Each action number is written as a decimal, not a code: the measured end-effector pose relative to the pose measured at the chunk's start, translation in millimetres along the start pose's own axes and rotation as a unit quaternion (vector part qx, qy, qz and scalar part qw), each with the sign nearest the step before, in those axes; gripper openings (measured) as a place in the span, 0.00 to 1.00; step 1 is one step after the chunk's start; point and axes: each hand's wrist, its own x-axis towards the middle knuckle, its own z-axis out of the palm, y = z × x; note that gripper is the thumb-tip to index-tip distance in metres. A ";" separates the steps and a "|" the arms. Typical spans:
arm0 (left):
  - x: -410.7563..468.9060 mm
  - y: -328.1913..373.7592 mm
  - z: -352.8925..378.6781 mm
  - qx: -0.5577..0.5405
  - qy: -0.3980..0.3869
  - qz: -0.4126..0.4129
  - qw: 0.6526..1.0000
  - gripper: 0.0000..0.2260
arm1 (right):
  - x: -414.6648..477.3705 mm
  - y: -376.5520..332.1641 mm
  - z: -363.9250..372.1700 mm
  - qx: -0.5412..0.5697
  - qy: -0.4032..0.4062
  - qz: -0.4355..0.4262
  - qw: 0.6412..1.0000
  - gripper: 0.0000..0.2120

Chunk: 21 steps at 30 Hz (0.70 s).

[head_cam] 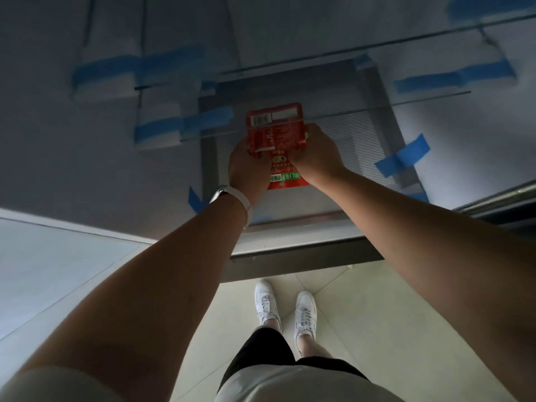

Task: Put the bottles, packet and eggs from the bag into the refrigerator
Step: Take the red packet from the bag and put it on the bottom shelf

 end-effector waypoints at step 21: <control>37.8 -23.1 2.6 0.261 -0.037 0.048 0.963 0.12 | 17.2 20.5 12.0 -0.104 -0.019 -0.008 0.994 0.18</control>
